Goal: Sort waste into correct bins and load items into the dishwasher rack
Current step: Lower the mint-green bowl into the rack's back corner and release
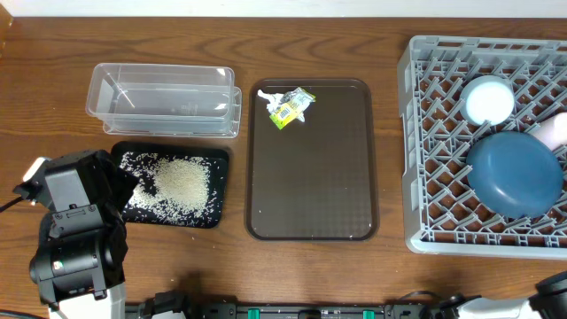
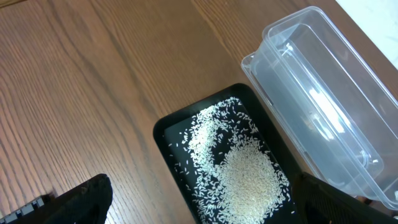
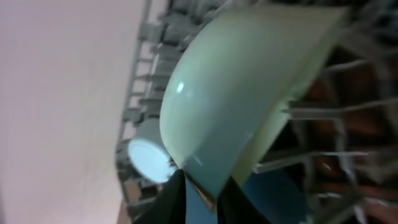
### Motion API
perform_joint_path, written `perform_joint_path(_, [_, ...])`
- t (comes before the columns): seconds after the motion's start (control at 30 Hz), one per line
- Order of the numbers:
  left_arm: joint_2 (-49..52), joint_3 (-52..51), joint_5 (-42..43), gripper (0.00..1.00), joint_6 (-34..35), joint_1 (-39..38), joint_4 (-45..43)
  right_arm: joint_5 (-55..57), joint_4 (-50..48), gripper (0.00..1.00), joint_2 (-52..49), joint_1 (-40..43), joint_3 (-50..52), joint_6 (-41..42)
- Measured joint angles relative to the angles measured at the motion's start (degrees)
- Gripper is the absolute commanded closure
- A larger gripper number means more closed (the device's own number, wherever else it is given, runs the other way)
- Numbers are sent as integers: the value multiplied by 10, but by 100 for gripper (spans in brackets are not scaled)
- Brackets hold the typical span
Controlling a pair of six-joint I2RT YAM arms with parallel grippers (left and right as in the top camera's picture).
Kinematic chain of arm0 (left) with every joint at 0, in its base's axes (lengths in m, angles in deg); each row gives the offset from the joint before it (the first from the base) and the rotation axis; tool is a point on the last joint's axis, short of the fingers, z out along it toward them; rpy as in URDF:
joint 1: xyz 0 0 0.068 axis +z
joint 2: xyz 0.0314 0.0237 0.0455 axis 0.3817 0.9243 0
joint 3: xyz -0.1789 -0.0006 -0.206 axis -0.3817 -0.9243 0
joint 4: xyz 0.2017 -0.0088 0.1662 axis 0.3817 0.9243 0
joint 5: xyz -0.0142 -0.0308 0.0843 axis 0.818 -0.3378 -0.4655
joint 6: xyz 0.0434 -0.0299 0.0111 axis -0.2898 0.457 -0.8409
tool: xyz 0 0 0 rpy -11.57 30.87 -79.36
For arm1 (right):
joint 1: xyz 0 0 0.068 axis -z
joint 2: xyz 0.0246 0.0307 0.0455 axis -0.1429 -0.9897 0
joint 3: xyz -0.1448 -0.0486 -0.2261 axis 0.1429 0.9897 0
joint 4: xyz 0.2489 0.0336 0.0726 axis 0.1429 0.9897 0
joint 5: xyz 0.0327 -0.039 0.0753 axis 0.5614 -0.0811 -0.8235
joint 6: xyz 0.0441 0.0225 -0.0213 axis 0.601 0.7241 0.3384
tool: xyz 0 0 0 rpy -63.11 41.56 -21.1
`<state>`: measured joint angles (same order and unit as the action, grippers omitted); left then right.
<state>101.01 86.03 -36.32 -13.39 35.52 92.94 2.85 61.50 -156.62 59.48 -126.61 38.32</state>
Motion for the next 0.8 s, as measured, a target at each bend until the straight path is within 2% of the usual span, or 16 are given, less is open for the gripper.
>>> perform_joint_path(0.13, [0, 0, 0, 6, 0, 0, 0, 58, 21, 75, 54, 0, 0, 33])
perform_joint_path(0.3, [0, 0, 0, 6, 0, 0, 0, 99, 26, 85, 116, 0, 0, 86])
perform_joint_path(0.5, [0, 0, 0, 6, 0, 0, 0, 121, 4, 90, 159, -7, 0, 119])
perform_joint_path(0.6, [0, 0, 0, 6, 0, 0, 0, 136, -31, 99, 160, -39, 0, 120])
perform_joint_path(0.8, [0, 0, 0, 6, 0, 0, 0, 245, -51, 99, 156, -165, 0, 98])
